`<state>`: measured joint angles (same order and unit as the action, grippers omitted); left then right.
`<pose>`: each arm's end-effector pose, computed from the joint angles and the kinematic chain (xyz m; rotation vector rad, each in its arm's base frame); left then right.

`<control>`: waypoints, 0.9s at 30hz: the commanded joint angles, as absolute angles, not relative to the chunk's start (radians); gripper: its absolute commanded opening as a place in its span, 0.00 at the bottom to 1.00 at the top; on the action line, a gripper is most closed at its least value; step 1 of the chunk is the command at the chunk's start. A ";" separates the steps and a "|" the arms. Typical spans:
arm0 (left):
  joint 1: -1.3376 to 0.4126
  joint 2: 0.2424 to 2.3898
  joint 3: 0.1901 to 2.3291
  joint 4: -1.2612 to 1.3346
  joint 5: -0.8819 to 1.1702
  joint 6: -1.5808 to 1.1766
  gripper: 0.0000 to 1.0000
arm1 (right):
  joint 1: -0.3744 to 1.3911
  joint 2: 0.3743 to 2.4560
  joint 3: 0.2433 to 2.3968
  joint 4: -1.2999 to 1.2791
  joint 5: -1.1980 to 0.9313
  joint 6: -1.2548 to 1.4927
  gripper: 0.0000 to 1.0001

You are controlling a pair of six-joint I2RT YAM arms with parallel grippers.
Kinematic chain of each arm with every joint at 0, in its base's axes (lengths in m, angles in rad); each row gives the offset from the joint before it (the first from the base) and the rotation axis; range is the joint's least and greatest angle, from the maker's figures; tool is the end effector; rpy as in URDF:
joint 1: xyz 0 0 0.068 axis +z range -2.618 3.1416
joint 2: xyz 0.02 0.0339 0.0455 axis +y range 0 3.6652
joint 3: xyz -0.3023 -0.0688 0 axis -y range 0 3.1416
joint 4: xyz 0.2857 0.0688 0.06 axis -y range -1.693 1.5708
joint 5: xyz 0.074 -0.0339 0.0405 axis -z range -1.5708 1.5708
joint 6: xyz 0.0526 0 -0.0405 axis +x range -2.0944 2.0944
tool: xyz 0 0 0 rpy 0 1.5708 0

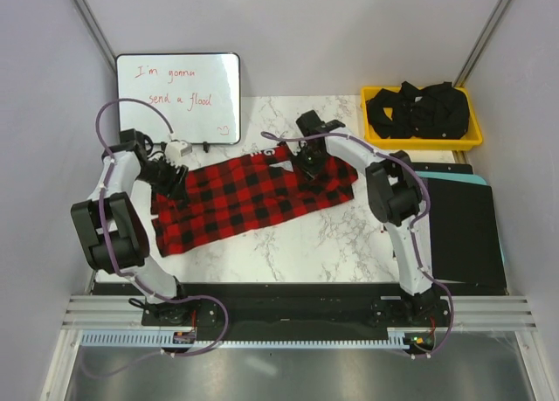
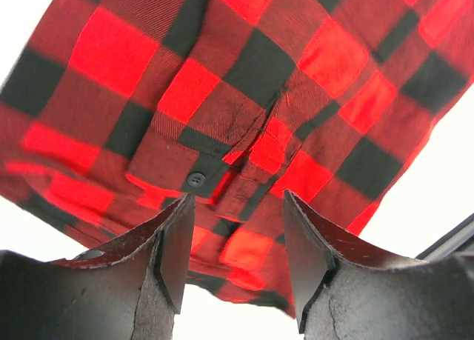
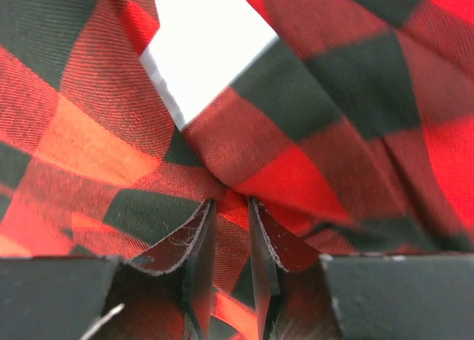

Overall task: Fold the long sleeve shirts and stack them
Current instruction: Fold the shirt

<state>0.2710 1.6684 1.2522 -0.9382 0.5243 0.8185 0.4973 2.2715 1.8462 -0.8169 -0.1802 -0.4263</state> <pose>0.3546 0.0712 0.2370 0.7913 2.5322 -0.4593 0.4705 0.2661 0.1623 -1.2886 2.4948 0.2700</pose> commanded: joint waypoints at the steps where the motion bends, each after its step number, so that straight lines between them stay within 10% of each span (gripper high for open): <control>1: 0.221 1.628 1.217 -0.910 0.477 0.995 0.57 | 0.447 2.375 2.055 -0.868 -0.023 -0.489 0.31; 18: -0.320 1.623 0.896 -0.745 0.232 1.054 0.51 | 0.353 1.881 1.697 -0.902 -0.325 -0.216 0.43; 27: -0.677 1.712 1.115 -0.899 0.483 0.730 0.47 | 0.348 1.871 1.473 -0.744 -0.267 -0.241 0.38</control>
<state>-0.6415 1.6722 1.0035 -0.7975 0.2657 0.9161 0.3553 1.8217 1.5108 -0.8505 -0.2893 -0.2565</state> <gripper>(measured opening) 0.480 0.393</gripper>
